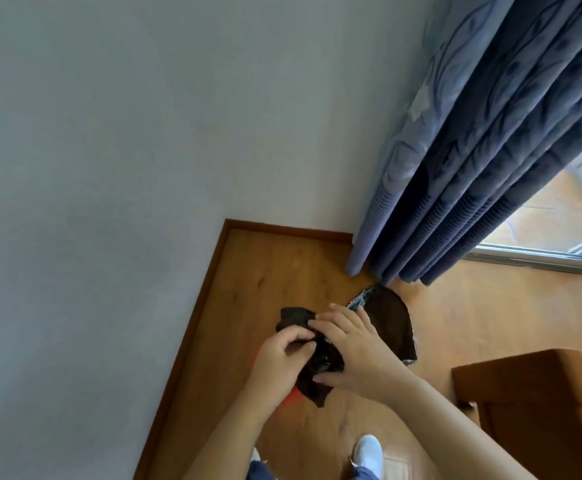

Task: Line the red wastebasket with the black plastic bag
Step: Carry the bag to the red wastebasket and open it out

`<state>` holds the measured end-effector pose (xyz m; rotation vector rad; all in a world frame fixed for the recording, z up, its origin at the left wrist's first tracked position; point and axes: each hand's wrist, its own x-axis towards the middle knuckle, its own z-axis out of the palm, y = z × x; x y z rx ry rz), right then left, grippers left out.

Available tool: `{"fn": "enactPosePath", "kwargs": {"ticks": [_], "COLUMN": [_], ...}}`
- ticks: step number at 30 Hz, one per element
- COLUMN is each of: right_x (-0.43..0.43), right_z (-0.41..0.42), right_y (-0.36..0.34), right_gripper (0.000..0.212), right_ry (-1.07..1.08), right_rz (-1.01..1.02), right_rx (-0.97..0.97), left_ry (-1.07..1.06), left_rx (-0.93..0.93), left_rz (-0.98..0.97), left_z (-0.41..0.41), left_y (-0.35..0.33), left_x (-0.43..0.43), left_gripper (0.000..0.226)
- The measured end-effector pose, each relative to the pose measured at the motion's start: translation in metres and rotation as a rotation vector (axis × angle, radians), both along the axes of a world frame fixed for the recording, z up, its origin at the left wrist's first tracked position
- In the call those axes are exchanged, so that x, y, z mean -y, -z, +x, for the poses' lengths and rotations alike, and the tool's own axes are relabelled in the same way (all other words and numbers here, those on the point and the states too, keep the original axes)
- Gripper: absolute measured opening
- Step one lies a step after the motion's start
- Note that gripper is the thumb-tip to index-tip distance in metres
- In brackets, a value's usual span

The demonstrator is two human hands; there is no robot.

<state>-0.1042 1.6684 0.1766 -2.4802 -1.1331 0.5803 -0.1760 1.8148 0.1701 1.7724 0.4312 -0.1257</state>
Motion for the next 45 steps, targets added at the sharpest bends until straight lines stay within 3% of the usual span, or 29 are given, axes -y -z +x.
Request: {"fn": "enactPosePath", "kwargs": {"ticks": [4,7,13,17,20,22,25,29,32,34,37,41,45], "right_x": [0.009,0.013,0.007,0.002,0.005,0.008,0.011,0.007,0.001,-0.002,-0.004,-0.003,0.009], "right_z": [0.007,0.014,0.031,0.048,0.062,0.07,0.076,0.083,0.097,0.107,0.123,0.138,0.143], "right_y": [0.031,0.055,0.112,0.171,0.224,0.263,0.323,0.398,0.453,0.482,0.516,0.548,0.564], "right_gripper": [0.028,0.017,0.028,0.03,0.049,0.053,0.05,0.048,0.047,0.048,0.048,0.05,0.055], "right_ry": [0.02,0.093,0.218,0.329,0.422,0.5,0.643,0.71,0.714,0.698,0.661,0.572,0.542], "right_rz": [0.064,0.196,0.411,0.387,0.366,0.382,0.439,0.558,0.608,0.645,0.687,0.685,0.636], "right_rx": [0.02,-0.028,-0.222,-0.345,-0.39,-0.436,-0.49,-0.5,-0.482,-0.445,-0.384,-0.312,-0.163], "left_ry": [-0.087,-0.103,0.003,0.009,-0.013,-0.022,-0.051,0.069,0.206,0.3,0.373,0.325,0.206], "left_rx": [-0.011,-0.009,-0.054,-0.11,-0.091,-0.06,-0.07,-0.117,-0.116,-0.107,-0.075,0.081,0.14], "left_rz": [0.002,0.054,0.265,0.441,0.587,0.506,0.197,0.049,0.056,0.113,0.208,0.225,0.144], "left_z": [-0.001,-0.004,0.007,0.028,0.047,0.059,0.069,0.072,0.074,0.078,0.084,0.089,0.09], "left_y": [0.016,0.039,0.116,0.184,0.236,0.275,0.33,0.404,0.461,0.493,0.535,0.577,0.592], "left_x": [0.015,0.018,0.016,0.009,0.001,-0.003,0.0,0.0,-0.008,-0.015,-0.025,-0.028,-0.025], "left_gripper": [0.017,0.022,0.051,0.019,0.008,0.011,0.022,0.018,0.051,0.058,0.054,0.021,0.023]}}
